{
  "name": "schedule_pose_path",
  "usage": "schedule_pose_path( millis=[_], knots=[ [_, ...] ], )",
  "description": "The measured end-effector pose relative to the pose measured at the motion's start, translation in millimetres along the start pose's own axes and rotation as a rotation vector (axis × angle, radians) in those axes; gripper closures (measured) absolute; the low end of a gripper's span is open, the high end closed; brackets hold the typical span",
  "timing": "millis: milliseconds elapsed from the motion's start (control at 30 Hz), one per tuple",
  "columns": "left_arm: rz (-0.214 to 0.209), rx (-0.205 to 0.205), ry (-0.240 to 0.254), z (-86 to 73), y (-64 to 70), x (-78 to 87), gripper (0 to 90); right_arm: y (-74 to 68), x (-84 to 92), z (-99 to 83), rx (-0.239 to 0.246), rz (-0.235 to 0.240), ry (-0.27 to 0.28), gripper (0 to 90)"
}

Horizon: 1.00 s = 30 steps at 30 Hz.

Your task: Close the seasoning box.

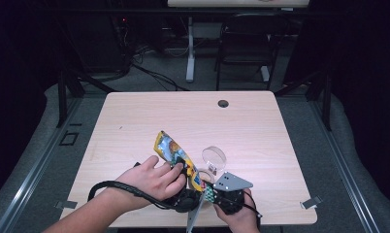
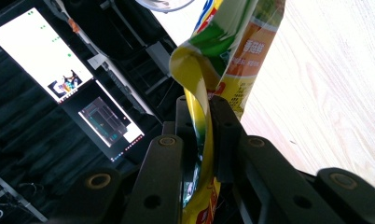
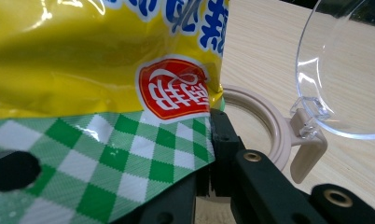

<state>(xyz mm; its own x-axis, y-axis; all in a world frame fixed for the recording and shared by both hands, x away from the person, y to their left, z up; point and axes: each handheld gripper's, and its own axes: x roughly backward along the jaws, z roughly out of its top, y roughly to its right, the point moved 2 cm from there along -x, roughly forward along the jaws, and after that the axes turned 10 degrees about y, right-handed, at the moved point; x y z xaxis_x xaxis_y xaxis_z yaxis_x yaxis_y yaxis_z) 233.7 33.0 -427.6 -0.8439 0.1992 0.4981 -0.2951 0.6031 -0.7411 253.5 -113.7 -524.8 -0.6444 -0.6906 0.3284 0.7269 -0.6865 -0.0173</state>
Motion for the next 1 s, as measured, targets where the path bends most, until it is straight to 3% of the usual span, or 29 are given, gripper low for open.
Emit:
schedule_pose_path(
  millis=[533,833,1000],
  knots=[
    [-0.002,0.007,0.001,-0.8,-0.1,1.2,84.1,-0.5,0.3,0.5,0.003,0.003,0.001,88.9],
    [0.005,0.044,0.019,-4.4,0.9,1.4,84.1,-0.8,1.8,1.5,0.007,-0.002,0.003,88.9],
    [-0.012,0.087,0.021,-7.3,0.2,2.0,84.1,0.0,3.4,2.4,0.004,-0.002,0.01,89.0]
  ],
)
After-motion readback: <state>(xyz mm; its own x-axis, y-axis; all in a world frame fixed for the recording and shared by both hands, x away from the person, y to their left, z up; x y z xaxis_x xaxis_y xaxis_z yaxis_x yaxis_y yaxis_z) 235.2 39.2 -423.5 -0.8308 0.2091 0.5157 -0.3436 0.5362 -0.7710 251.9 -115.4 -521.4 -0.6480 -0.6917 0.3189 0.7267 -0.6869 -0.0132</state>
